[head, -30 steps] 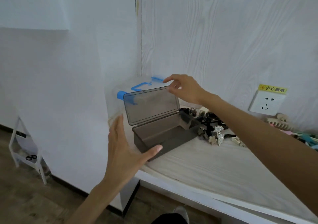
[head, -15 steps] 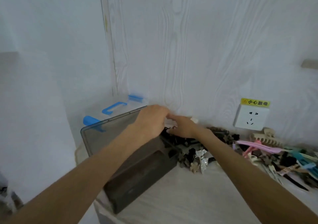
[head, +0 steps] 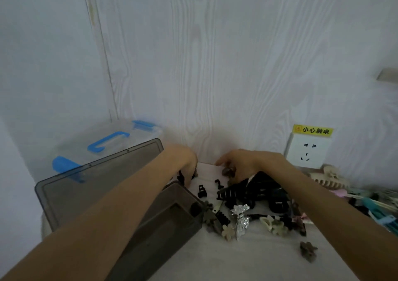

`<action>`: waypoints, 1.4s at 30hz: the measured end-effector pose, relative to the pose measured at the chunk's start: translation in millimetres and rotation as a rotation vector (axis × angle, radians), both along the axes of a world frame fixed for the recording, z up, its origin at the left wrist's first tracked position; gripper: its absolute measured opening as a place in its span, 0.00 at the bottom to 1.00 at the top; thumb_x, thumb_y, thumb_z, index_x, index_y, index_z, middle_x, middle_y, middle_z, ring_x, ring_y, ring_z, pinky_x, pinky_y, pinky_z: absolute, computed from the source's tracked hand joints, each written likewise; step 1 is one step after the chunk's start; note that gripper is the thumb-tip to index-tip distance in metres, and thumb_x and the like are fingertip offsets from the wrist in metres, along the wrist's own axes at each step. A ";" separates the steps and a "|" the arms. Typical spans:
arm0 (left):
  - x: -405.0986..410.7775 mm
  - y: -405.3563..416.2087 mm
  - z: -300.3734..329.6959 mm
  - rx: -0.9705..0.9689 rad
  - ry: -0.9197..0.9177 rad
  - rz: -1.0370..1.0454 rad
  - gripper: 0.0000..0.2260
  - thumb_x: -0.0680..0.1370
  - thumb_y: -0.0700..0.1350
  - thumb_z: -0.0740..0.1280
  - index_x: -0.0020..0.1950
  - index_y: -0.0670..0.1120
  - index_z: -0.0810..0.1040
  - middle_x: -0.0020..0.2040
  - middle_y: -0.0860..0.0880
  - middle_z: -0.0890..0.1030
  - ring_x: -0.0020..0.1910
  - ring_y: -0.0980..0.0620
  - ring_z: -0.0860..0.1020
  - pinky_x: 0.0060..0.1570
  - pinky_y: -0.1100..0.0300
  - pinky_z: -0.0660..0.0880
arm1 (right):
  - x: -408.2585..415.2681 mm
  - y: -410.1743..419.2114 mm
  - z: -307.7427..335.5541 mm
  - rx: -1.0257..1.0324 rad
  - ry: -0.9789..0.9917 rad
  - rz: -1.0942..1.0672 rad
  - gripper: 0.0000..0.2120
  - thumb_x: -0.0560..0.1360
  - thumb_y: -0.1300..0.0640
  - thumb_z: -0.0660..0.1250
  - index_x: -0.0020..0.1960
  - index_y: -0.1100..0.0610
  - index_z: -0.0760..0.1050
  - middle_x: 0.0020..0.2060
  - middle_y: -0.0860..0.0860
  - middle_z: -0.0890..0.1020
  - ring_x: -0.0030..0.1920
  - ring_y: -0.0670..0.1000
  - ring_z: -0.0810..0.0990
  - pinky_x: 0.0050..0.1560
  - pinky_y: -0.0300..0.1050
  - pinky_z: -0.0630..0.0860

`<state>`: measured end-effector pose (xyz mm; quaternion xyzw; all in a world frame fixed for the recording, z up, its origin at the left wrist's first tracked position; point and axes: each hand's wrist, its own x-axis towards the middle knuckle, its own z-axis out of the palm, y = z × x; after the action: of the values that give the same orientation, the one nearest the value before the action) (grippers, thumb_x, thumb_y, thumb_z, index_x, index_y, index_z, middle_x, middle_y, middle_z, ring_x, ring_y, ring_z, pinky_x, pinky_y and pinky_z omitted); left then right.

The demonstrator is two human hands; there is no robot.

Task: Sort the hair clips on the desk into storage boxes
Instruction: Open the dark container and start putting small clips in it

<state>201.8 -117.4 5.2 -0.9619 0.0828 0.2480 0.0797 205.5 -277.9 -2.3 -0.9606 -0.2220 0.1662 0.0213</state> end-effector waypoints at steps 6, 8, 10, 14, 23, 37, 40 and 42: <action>7.1 1.6 -10.7 -0.350 -0.036 0.151 0.25 0.75 0.44 0.69 0.71 0.45 0.67 0.70 0.43 0.67 0.62 0.41 0.74 0.55 0.50 0.78 | 3.4 16.7 -4.9 0.208 0.149 -0.035 0.26 0.67 0.57 0.75 0.64 0.51 0.74 0.48 0.48 0.78 0.44 0.48 0.78 0.39 0.34 0.75; 8.4 2.4 -15.4 -0.369 -0.059 0.218 0.20 0.77 0.45 0.67 0.67 0.41 0.71 0.66 0.41 0.71 0.57 0.41 0.78 0.55 0.50 0.78 | 3.1 19.1 -10.1 0.257 0.071 -0.071 0.20 0.68 0.53 0.74 0.59 0.53 0.78 0.48 0.50 0.81 0.47 0.50 0.80 0.42 0.36 0.76; 10.9 2.0 -20.7 -0.330 -0.108 0.217 0.17 0.78 0.44 0.65 0.65 0.39 0.72 0.64 0.41 0.74 0.56 0.42 0.79 0.56 0.51 0.78 | 2.0 19.9 -14.1 0.270 0.017 -0.107 0.16 0.70 0.51 0.73 0.56 0.54 0.80 0.51 0.53 0.83 0.51 0.52 0.81 0.49 0.39 0.75; 10.1 -4.9 -17.9 -0.344 -0.239 0.121 0.14 0.77 0.41 0.66 0.62 0.40 0.76 0.61 0.41 0.77 0.54 0.44 0.79 0.54 0.53 0.79 | -3.8 16.9 -5.9 0.272 -0.044 -0.109 0.14 0.71 0.54 0.71 0.55 0.55 0.81 0.51 0.53 0.83 0.51 0.52 0.81 0.49 0.37 0.75; -90.4 43.6 52.3 -0.838 -0.196 -0.088 0.06 0.73 0.42 0.72 0.48 0.49 0.81 0.46 0.53 0.81 0.39 0.57 0.80 0.38 0.66 0.78 | -60.0 4.4 35.8 0.846 0.089 -0.225 0.07 0.68 0.55 0.75 0.45 0.56 0.83 0.42 0.53 0.85 0.35 0.42 0.82 0.38 0.30 0.78; -193.7 100.4 26.0 -0.457 -0.022 -0.081 0.29 0.72 0.59 0.69 0.69 0.49 0.69 0.65 0.57 0.73 0.64 0.56 0.72 0.66 0.61 0.68 | -108.2 67.8 14.5 0.475 0.195 0.002 0.22 0.78 0.67 0.55 0.71 0.60 0.63 0.67 0.55 0.72 0.68 0.53 0.69 0.64 0.40 0.65; -197.4 89.9 15.0 -0.559 -0.030 -0.107 0.20 0.74 0.51 0.70 0.63 0.44 0.77 0.59 0.51 0.80 0.55 0.56 0.77 0.54 0.70 0.73 | -105.0 50.8 17.6 0.486 0.199 -0.073 0.22 0.77 0.71 0.51 0.70 0.63 0.64 0.65 0.57 0.72 0.66 0.54 0.70 0.64 0.45 0.69; -190.6 83.0 13.1 -0.559 -0.079 -0.114 0.16 0.75 0.44 0.69 0.62 0.44 0.77 0.58 0.50 0.81 0.49 0.59 0.76 0.44 0.78 0.70 | -103.0 35.6 19.7 0.636 0.283 -0.145 0.19 0.78 0.72 0.52 0.67 0.66 0.67 0.56 0.56 0.75 0.56 0.51 0.75 0.51 0.37 0.76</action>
<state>11.2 -34.5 18.2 -0.9493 0.1987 0.1728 -0.1715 102.5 -242.3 17.5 -0.8865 -0.1889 0.2181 0.3617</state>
